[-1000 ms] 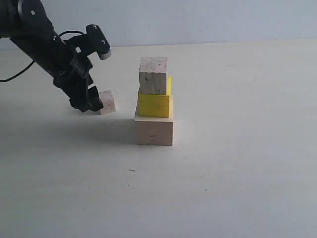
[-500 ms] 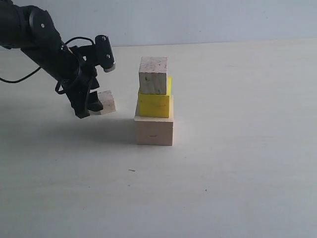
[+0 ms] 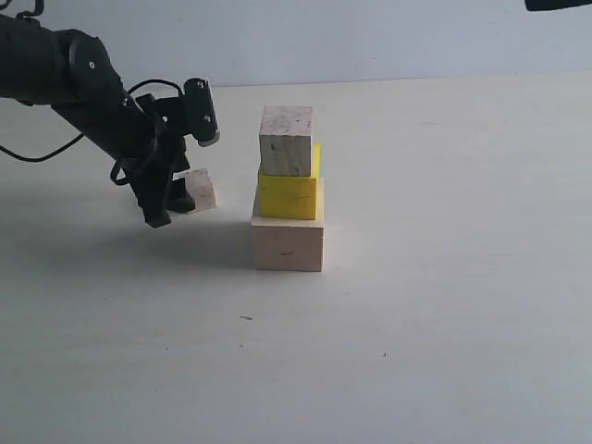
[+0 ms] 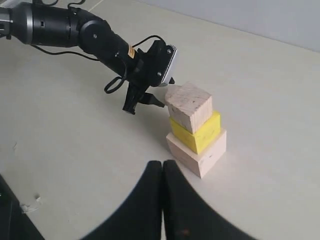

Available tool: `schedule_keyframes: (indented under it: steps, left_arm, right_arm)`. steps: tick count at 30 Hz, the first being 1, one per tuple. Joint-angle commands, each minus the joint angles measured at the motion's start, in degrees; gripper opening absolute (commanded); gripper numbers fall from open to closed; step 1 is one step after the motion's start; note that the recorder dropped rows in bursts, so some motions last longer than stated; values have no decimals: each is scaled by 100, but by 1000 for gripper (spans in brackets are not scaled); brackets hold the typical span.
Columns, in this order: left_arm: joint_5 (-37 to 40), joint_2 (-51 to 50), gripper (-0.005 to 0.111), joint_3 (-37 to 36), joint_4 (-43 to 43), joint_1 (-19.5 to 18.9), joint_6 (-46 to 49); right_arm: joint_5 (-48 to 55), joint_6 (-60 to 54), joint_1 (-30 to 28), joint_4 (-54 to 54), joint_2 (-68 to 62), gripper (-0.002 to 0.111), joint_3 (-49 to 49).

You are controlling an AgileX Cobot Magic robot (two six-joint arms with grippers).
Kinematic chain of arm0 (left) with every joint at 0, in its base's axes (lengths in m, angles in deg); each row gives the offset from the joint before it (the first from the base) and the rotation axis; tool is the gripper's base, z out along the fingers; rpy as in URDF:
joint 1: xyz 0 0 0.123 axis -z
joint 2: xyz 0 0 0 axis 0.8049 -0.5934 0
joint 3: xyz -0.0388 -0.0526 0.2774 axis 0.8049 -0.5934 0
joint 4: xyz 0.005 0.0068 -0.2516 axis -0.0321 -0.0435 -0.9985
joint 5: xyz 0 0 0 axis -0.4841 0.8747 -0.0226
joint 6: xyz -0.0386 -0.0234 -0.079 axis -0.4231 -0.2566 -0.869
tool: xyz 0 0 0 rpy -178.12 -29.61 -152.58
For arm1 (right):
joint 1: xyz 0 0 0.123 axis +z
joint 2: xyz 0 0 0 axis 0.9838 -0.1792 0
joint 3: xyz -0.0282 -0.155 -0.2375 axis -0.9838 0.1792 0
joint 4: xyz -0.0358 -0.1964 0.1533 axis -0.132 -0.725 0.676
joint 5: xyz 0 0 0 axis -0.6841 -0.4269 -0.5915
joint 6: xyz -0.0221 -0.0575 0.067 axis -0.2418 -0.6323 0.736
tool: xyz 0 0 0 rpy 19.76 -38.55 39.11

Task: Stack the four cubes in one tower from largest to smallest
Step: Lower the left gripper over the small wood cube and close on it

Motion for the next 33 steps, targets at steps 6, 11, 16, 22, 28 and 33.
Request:
schedule_keyframes:
  steps: [6,11,16,22,28,33]
  left_arm:
    - [-368,-135,60,17,-286,-15,-10]
    - [-405,-135,67,17,-351,-15,-10]
    - [-557,-135,75,17,-362,-15,-10]
    - [-838,-135,74,17,-362,-15,-10]
    - [-883,-254,74,17,-362,-15,-10]
    - [-883,-327,74,17,-362,-15,-10]
  right_arm:
    - [-67,25,25,-114,39,0,33]
    - [-94,25,25,-112,39,0,33]
    - [-94,25,25,-112,39,0,33]
    - [-94,25,25,-112,39,0,33]
    - [-94,25,25,-112,39,0,33]
    - [-94,25,25,-112,39,0,33]
